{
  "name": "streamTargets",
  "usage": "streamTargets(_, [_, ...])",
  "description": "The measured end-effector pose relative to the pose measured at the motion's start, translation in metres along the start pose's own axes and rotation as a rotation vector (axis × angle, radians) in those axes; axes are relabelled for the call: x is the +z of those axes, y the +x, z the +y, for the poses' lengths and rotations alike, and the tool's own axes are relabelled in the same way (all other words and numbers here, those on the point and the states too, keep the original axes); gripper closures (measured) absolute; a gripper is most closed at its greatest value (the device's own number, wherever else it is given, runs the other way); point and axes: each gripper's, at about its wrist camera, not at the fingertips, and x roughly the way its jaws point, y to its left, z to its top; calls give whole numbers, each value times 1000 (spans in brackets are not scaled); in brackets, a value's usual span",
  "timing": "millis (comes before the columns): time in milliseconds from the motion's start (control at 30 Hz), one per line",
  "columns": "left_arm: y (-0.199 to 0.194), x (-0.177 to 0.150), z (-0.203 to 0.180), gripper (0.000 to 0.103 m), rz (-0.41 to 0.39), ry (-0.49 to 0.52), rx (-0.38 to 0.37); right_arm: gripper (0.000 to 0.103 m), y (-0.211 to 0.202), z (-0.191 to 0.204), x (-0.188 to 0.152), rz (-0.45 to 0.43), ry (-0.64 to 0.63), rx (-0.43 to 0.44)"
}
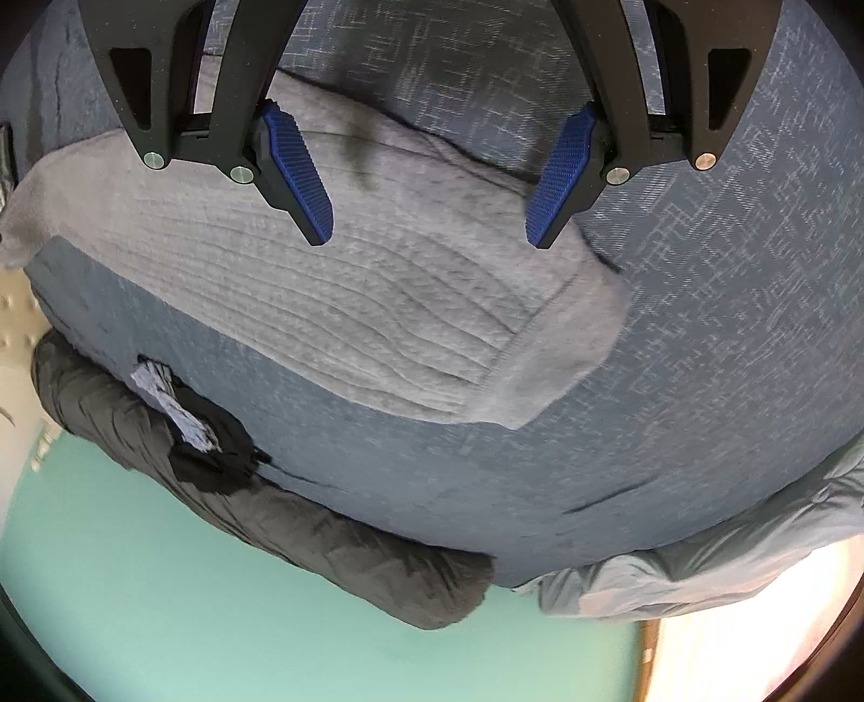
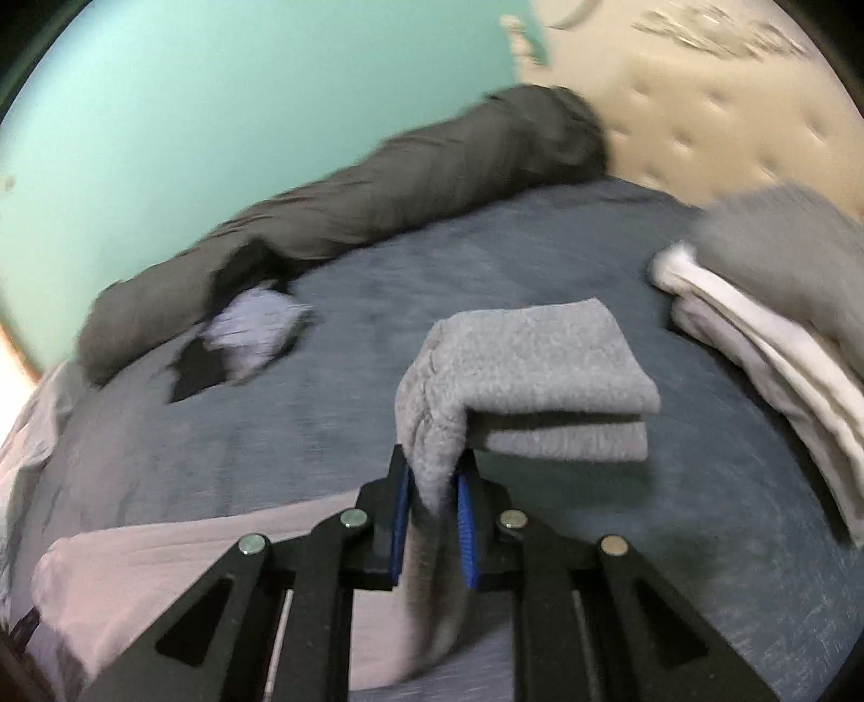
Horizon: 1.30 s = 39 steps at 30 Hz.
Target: Fold clothes
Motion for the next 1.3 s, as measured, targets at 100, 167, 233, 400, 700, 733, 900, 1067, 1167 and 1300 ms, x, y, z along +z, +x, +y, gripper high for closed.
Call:
streamTargets(100, [-2,1,7,25,-2,-10,10,88,-4,55,7,16,-85,77])
streamTargets(167, [-2,0,13,25,6,-29,7,88,-4,93,6,32,-124,131])
streamTargets(233, [-2,-1,19,25,9,-40,14,89,-3,132,3,49,-151,187])
streamTargets(400, [-6,0,27,25,1,-55,16,89,8,242,-14,97,-229,285])
streamTargets(700, [-8,7,48,25,-22,-116,18,89,37,399,-74,229,-368,409])
streamTargets(733, [-9,7,51,25,-24,-127,17,89,40,413,-82,243,-383,417])
streamTargets(900, [-14,7,61,25,-35,-149,22,89,42,471,-121,281,-434,473])
streamTargets(1067, [-12,7,66,25,-30,-169,15,89,53,511,-161,346,-481,497])
streamTargets(1167, [-11,8,64,25,-27,-166,12,89,61,524,-181,388,-499,514])
streamTargets(1300, [-9,7,63,25,-19,-166,4,78,66,539,-195,424,-527,548])
